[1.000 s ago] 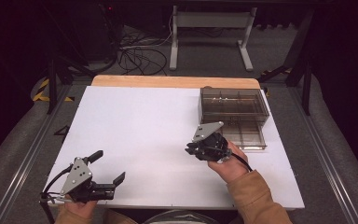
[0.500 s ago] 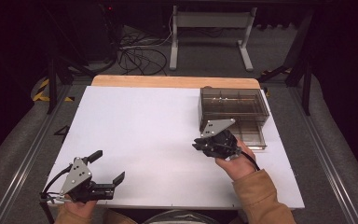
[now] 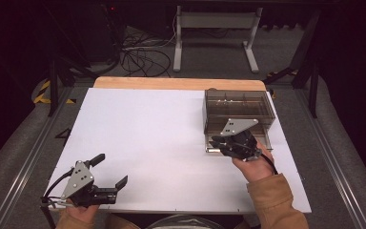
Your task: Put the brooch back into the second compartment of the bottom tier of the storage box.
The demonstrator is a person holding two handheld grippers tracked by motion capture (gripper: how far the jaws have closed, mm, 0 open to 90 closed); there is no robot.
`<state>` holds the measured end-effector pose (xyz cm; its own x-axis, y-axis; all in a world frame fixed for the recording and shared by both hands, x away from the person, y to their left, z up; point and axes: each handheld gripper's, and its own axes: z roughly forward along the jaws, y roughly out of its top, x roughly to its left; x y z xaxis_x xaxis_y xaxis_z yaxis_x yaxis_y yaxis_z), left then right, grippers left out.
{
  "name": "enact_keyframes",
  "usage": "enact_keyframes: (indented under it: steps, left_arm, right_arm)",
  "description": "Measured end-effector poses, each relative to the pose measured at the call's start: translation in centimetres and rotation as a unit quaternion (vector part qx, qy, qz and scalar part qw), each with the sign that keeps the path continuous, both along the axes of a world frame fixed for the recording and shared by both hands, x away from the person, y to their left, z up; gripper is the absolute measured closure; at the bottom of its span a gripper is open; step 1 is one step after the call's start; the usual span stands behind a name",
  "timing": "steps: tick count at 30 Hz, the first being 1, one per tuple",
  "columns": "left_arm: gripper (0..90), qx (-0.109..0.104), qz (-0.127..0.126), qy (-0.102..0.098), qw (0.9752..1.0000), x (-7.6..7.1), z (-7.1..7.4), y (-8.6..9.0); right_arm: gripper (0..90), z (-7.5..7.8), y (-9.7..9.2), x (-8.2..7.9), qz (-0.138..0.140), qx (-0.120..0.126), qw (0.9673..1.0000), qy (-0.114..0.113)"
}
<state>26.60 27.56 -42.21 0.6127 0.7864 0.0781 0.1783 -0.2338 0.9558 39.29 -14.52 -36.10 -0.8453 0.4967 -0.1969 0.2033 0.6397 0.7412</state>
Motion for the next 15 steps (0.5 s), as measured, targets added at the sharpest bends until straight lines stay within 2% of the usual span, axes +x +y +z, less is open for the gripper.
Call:
enact_keyframes:
  steps: [15]
  left_arm:
    - [1.5,-0.002,0.001,0.001,1.0000,0.0,0.0,0.0]
  right_arm:
    - [78.8,0.2,-3.1,0.3,-0.053,0.003,0.9985,-0.008]
